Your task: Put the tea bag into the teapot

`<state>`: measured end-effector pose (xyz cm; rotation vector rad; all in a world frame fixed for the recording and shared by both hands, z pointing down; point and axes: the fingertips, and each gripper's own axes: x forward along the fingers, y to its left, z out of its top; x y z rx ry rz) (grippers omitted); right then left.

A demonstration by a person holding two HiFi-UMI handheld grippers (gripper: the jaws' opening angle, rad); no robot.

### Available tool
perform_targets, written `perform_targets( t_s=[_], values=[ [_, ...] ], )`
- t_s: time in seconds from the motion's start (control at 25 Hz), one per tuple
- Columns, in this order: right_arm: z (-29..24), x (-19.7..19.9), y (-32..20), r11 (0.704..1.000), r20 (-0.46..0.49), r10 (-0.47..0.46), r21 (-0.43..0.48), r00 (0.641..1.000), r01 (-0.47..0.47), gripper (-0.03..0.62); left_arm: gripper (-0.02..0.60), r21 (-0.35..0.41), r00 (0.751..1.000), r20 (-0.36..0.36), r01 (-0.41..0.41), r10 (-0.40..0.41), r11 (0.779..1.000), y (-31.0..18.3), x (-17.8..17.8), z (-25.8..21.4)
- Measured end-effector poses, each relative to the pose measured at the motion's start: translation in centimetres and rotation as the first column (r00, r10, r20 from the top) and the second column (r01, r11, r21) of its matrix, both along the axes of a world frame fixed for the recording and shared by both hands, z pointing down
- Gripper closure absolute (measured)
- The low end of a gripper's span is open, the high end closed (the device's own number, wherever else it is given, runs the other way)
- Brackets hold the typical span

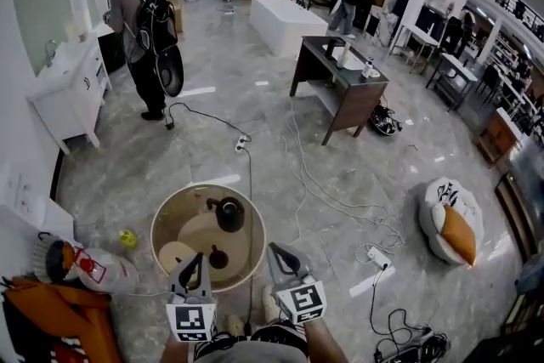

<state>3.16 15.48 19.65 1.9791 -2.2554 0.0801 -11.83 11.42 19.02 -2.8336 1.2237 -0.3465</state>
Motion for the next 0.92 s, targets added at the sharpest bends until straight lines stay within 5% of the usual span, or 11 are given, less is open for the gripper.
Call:
perform_targets(
  t_s=[0.92],
  values=[
    [0.48,-0.93,0.48,1.0,0.007,0.015,-0.008,1.0,-0.015,0.594,0.565,0.0,1.0,-0.013,-0.013,0.013,1.0,0.4,-0.38,0.26]
  ],
)
